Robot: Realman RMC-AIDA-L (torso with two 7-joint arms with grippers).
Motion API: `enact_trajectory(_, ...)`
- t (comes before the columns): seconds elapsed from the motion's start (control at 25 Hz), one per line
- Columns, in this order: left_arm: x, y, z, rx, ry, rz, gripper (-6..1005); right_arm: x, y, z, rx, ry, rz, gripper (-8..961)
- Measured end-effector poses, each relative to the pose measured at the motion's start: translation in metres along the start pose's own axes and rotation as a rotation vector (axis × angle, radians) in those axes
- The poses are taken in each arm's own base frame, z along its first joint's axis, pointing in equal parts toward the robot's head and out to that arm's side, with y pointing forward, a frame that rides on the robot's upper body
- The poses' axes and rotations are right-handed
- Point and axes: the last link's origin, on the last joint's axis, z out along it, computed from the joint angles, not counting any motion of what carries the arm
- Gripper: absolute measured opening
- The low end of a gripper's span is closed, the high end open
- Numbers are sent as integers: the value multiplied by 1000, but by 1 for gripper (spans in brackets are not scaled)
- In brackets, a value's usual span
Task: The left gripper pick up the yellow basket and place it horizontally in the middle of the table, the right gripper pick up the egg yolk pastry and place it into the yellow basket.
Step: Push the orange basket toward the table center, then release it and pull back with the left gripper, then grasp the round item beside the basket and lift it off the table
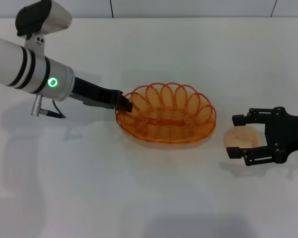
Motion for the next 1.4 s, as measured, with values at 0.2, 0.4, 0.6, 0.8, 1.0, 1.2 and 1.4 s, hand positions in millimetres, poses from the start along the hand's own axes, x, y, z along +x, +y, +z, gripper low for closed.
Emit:
enact_trajectory(0.2,-1,1,1,-18,25,1,233,1,1,0,-5,-1,6,829)
enact_trajectory(0.4,0,-3,-2,-22,60,5,413,1,1,0,-6,-3,8,829)
enact_trajectory(0.6,8,-12,-18,17,132,47,509,1,1,0,-7,-3,8,829)
enact_trajectory(0.8,28,-18,-41,78,230,124,605,0,0,-1,-4,-6,11,830)
enact_trajectory(1.0,40,-15,-55,81,306,195,857,0,0,-1,-2,-7,14,830)
enact_trajectory(1.2,38,-13,-59,76,305,237,891,0,0,-1,2,-8,23,830)
enact_trajectory(1.4,22,-3,-63,-15,186,365,886,0,-1,-1,6,-17,33,830)
